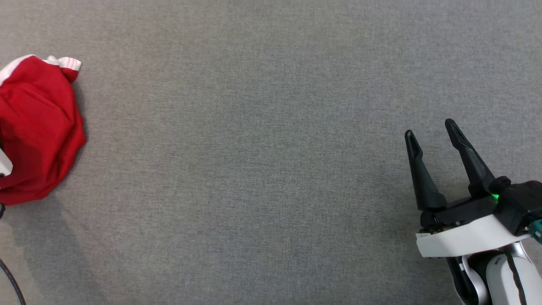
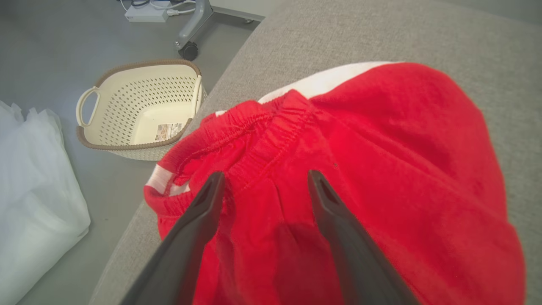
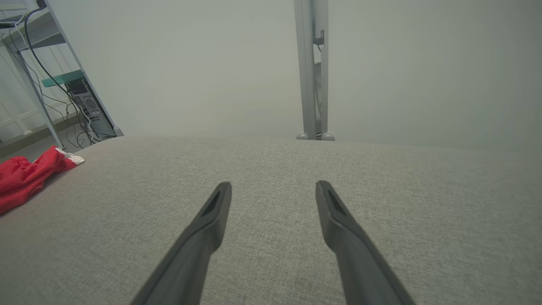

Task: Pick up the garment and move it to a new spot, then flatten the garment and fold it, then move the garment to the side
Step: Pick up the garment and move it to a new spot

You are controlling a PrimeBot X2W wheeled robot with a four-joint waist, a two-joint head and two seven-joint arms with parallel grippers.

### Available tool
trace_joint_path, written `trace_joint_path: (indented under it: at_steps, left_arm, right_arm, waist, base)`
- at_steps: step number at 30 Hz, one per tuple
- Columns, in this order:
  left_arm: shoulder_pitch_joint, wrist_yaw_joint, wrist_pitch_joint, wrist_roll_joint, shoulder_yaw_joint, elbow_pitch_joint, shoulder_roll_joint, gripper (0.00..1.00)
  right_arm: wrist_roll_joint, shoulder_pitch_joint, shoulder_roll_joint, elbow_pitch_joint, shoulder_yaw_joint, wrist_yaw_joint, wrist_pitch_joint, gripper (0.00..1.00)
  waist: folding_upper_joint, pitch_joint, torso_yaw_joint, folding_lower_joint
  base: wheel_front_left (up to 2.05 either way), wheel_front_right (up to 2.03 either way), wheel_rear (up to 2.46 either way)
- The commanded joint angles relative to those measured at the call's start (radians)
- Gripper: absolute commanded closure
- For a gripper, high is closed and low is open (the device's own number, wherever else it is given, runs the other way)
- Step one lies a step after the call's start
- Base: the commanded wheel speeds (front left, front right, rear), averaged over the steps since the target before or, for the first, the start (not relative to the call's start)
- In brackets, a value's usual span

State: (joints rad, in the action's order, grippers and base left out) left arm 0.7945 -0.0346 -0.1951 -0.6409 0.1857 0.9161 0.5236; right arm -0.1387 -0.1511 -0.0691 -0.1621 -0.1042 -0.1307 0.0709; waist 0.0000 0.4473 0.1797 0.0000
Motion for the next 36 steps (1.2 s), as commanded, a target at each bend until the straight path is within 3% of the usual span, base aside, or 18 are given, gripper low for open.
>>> trace_joint_path:
  at_steps: [1, 4, 5, 6, 8, 9, 18, 22, 27, 36]
  left_arm:
    - [0.013, 0.008, -0.007, -0.013, -0.009, 0.039, 0.006, 0.00]
    - [0.028, 0.017, -0.011, -0.019, -0.008, 0.104, -0.002, 0.00]
    - [0.031, 0.019, -0.013, -0.023, -0.007, 0.124, -0.008, 0.11]
    - [0.034, 0.023, -0.012, -0.029, -0.009, 0.141, -0.013, 0.28]
    - [0.045, 0.018, 0.015, -0.027, -0.011, 0.163, -0.018, 0.82]
    - [0.056, 0.016, 0.037, -0.021, -0.011, 0.167, -0.015, 1.00]
    - [0.173, -0.010, 0.376, 0.029, -0.023, 0.094, 0.028, 1.00]
    - [0.199, -0.022, 0.446, 0.046, -0.047, -0.002, 0.044, 1.00]
    - [0.123, -0.064, 0.459, 0.081, -0.115, -0.261, 0.051, 1.00]
    - [-0.293, -0.183, 0.458, 0.139, -0.249, -0.807, -0.009, 1.00]
  right_arm:
    - [-0.006, -0.017, -0.007, 0.002, 0.002, 0.000, 0.011, 0.00]
    - [-0.006, -0.029, -0.009, 0.005, 0.009, 0.000, 0.017, 0.00]
    - [-0.006, -0.029, -0.010, 0.007, 0.012, 0.000, 0.020, 0.00]
    - [-0.006, -0.029, -0.011, 0.008, 0.012, 0.000, 0.022, 0.00]
    - [-0.008, -0.029, -0.013, 0.012, 0.015, 0.000, 0.023, 0.00]
    - [-0.008, -0.028, -0.013, 0.013, 0.017, 0.000, 0.024, 0.00]
    - [-0.004, -0.016, -0.010, 0.020, 0.038, 0.000, 0.031, 0.00]
    - [-0.012, -0.007, -0.003, 0.032, 0.040, 0.000, 0.041, 0.00]
    - [-0.025, 0.003, 0.008, 0.048, 0.036, 0.000, 0.060, 0.00]
    - [-0.036, 0.039, 0.016, 0.075, 0.038, 0.000, 0.091, 0.00]
  waist:
    - [0.0000, 0.043, -0.040, 0.0000]
    - [0.0000, 0.063, -0.051, 0.0000]
    - [0.0000, 0.066, -0.052, 0.0000]
    - [0.0000, 0.069, -0.053, 0.0000]
    - [0.0000, 0.071, -0.055, 0.0000]
    - [0.0000, 0.071, -0.055, 0.0000]
    - [0.0000, 0.009, -0.028, 0.0000]
    - [0.0000, -0.047, -0.027, 0.0000]
    - [0.0000, -0.115, -0.045, 0.0000]
    - [0.0000, -0.182, -0.099, 0.0000]
  base:
    - [0.00, 0.00, 0.00]
    - [0.00, 0.00, 0.00]
    - [0.00, 0.00, 0.00]
    - [0.00, 0.00, 0.00]
    - [0.00, 0.00, 0.00]
    - [0.00, 0.00, 0.00]
    - [0.00, 0.00, 0.00]
    - [0.00, 0.00, 0.00]
    - [0.00, 0.00, 0.00]
    - [0.00, 0.00, 0.00]
